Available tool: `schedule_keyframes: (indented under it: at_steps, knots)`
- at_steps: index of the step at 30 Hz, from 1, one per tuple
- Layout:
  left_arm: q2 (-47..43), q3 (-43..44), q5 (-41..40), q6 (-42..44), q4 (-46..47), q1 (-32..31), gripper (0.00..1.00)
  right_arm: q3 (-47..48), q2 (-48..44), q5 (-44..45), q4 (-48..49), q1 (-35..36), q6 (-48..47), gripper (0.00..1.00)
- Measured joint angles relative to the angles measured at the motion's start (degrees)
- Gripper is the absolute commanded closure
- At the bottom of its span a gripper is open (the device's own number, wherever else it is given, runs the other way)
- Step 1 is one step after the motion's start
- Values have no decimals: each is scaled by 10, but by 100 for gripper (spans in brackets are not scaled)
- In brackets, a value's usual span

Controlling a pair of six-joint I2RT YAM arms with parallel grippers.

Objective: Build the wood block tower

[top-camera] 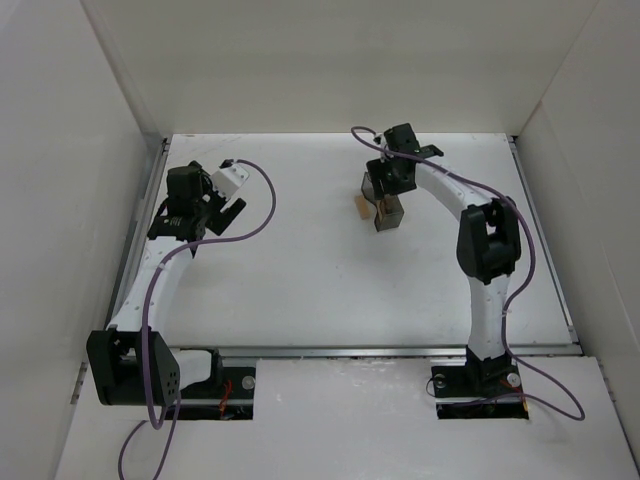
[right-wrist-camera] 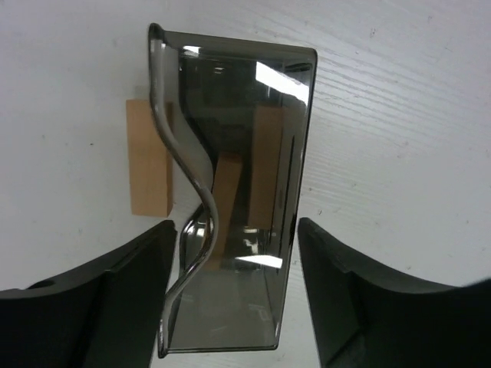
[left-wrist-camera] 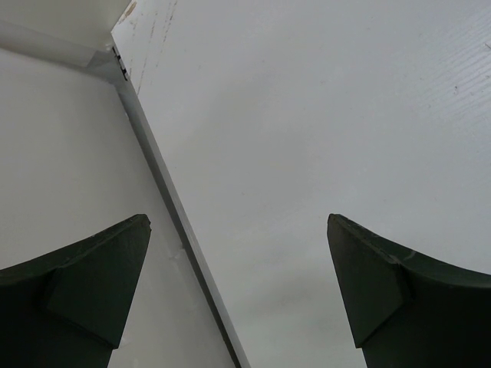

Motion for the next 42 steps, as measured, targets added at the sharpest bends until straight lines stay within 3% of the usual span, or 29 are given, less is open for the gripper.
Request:
schedule_keyframes:
  at_steps: [5, 6, 7, 12, 14, 18, 24, 29, 36, 42]
  knots:
    - [0, 0, 0, 2, 0, 0, 0, 0, 10, 0, 3, -7, 7, 61]
    - [0, 0, 0, 2, 0, 0, 0, 1, 10, 0, 3, -9, 9, 74]
    - [0, 0, 0, 2, 0, 0, 0, 1, 10, 0, 3, -10, 9, 80]
    - [0, 0, 0, 2, 0, 0, 0, 1, 9, 13, 3, -10, 17, 90]
    - [0, 0, 1, 3, 0, 0, 0, 1, 8, 49, 1, -5, 26, 99]
    - [0, 0, 1, 6, 0, 0, 0, -10, -2, 178, 3, 17, 44, 100]
    - [0, 0, 2, 8, 0, 0, 0, -28, -6, 442, 4, 95, 56, 100]
    - [0, 0, 2, 8, 0, 0, 0, -30, 1, 577, 4, 137, 57, 100]
    - [0, 0, 2, 12, 0, -4, 0, -38, 10, 628, 9, 133, 59, 100]
    - [0, 0, 2, 13, 0, -4, 0, -78, -31, 479, 34, 82, 70, 100]
